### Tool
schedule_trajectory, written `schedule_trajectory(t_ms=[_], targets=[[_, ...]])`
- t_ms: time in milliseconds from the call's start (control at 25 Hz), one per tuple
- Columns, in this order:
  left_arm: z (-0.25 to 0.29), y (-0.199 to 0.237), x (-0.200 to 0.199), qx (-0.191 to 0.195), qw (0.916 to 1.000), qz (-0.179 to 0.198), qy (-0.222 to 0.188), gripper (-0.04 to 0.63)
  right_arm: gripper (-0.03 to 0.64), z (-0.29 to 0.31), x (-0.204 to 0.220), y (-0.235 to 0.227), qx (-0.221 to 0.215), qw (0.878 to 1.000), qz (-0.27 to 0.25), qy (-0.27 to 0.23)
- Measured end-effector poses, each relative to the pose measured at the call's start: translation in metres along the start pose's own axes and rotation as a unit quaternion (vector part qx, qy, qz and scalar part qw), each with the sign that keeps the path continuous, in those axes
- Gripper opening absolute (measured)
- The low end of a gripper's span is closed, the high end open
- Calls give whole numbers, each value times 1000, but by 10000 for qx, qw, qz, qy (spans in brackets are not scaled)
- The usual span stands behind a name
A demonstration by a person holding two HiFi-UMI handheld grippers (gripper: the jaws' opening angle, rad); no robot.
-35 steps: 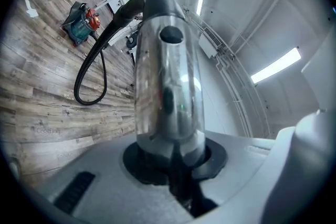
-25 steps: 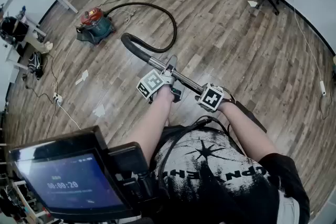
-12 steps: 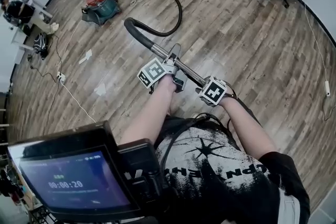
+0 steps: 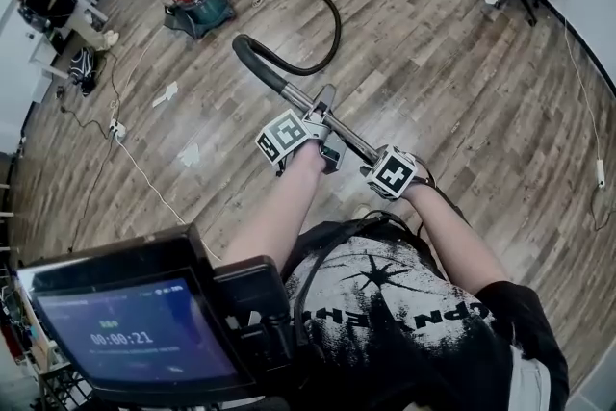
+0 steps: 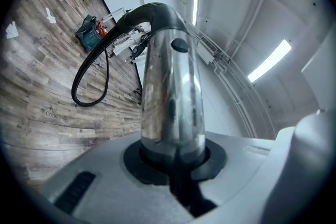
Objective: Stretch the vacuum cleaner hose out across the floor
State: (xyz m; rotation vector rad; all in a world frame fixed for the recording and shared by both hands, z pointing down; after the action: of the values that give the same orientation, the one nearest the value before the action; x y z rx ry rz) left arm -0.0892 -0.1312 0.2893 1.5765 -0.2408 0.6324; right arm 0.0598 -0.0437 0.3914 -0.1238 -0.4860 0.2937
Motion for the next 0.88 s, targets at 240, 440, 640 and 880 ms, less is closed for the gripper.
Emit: schedule_trajectory(t_ms=[240,440,640,880], targets=[[-40,-8,7,58,10000,-17,44,44,72,0,10,42,62,10000,44,13],[-90,-7,18,101,9999,-95,66,44,72,8,27,90,118,9999,91,79],[-134,-11,36,129,9997,-201,98,44,72,8,48,135,96,9997,153,177],[-167,-22,70,222,9991,-277,232,44,72,4,84,170,206,9991,277,260]])
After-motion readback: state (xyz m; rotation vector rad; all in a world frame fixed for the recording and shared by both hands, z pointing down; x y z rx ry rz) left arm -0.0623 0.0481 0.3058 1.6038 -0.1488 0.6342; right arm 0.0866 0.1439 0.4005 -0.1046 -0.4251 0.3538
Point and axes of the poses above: the fingertips, and each gripper's own axes: z forward along the fingers, y to its left, x out of its underside, the point moved 4 cm from there along -z, backward along the fingers, and after that the axes turned 9 degrees about z, right-handed, at the moved point
